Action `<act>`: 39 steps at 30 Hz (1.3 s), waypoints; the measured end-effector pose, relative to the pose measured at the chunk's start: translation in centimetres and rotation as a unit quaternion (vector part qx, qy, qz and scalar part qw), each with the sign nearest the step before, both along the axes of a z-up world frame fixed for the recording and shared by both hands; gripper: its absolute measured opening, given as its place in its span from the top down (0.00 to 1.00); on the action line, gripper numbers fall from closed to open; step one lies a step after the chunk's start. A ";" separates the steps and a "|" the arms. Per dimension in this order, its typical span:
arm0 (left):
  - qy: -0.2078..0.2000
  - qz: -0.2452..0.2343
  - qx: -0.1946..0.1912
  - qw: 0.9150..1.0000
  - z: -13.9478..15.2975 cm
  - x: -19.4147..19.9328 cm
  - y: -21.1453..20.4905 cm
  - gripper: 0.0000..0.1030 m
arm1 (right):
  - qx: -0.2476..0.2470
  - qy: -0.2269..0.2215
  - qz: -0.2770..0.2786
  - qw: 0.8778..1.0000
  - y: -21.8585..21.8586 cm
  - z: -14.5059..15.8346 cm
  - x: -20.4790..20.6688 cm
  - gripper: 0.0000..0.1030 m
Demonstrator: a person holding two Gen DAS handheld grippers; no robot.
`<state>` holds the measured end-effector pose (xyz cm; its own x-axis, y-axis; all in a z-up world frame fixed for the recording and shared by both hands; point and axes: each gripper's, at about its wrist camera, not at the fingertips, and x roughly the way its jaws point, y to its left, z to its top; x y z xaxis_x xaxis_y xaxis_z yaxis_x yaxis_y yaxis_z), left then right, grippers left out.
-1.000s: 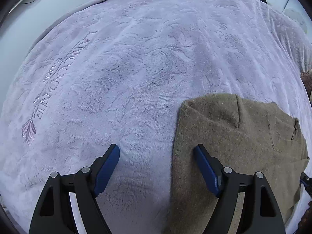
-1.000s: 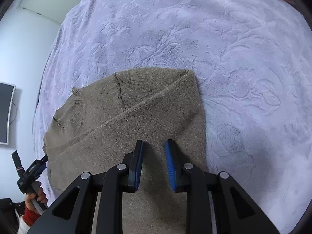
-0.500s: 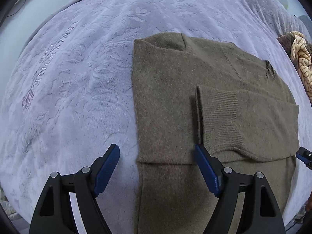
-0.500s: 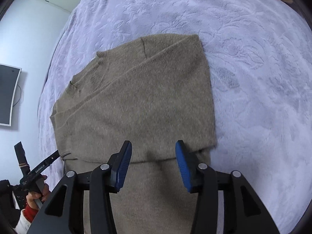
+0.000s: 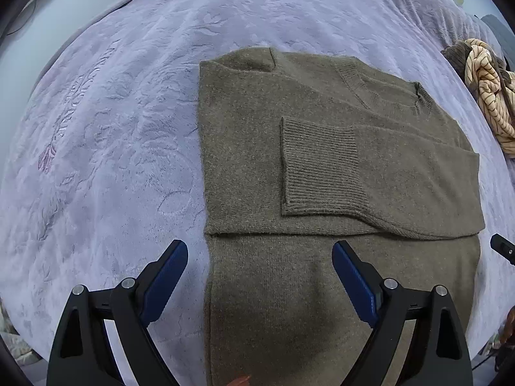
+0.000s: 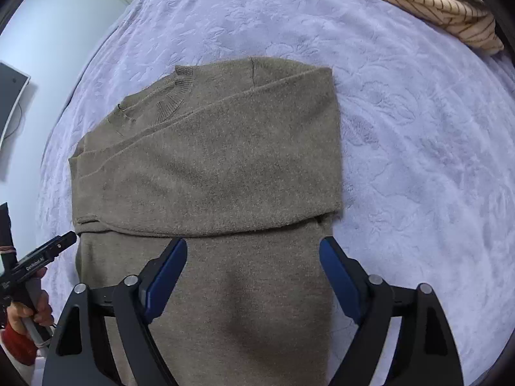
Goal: Fold small clothes
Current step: 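Pinch and straighten the folded side edge with the right tool, then release, then move both open tools along the sweater body to its ribbed hem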
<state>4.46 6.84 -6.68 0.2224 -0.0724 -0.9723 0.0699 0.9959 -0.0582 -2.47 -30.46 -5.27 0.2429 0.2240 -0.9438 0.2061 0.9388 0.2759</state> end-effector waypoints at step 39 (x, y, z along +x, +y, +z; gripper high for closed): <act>0.095 -0.047 -0.043 0.993 0.1 -17.6 2.4 0.11 | 0.191 0.081 0.008 0.978 -2.4 -1.6 -13.8 0.11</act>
<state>-13.17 9.21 -6.59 0.0243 -0.1694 -0.9852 0.1423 0.9761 -0.1643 -16.29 -32.85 -6.89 0.0900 0.5699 -0.8168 0.2628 0.7774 0.5714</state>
